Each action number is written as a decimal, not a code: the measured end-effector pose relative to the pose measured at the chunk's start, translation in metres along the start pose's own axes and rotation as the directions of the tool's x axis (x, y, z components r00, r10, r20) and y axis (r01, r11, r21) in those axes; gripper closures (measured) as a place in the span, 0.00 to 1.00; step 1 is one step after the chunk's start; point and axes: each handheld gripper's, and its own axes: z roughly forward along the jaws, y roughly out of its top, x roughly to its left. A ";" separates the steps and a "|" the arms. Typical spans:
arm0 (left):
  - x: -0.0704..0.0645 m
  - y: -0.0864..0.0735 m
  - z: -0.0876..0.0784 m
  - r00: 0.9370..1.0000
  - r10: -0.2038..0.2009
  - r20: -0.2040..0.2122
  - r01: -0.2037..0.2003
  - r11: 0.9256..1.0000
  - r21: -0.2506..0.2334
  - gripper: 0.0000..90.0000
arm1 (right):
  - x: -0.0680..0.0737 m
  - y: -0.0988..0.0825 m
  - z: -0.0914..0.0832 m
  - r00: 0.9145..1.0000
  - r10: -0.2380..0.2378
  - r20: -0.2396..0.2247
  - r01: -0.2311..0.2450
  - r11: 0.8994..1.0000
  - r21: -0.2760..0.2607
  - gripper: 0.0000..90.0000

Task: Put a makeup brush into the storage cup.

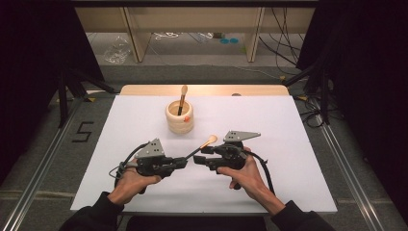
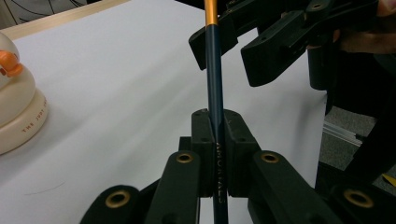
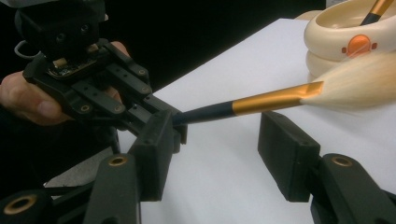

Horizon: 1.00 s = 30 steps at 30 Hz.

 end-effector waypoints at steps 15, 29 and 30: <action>-0.002 -0.001 0.002 1.000 -0.002 0.015 0.002 1.000 0.000 0.94 | -0.001 0.001 0.002 1.000 -0.005 -0.015 0.005 0.999 -0.038 0.64; -0.004 -0.002 0.008 0.999 0.037 0.021 -0.038 0.999 0.035 0.94 | 0.000 0.002 0.000 0.998 0.033 -0.054 -0.037 0.998 -0.058 0.77; -0.004 -0.003 0.009 0.999 0.036 0.017 -0.037 0.999 0.039 0.94 | -0.001 0.002 0.000 0.998 0.025 -0.054 -0.028 0.998 -0.064 0.78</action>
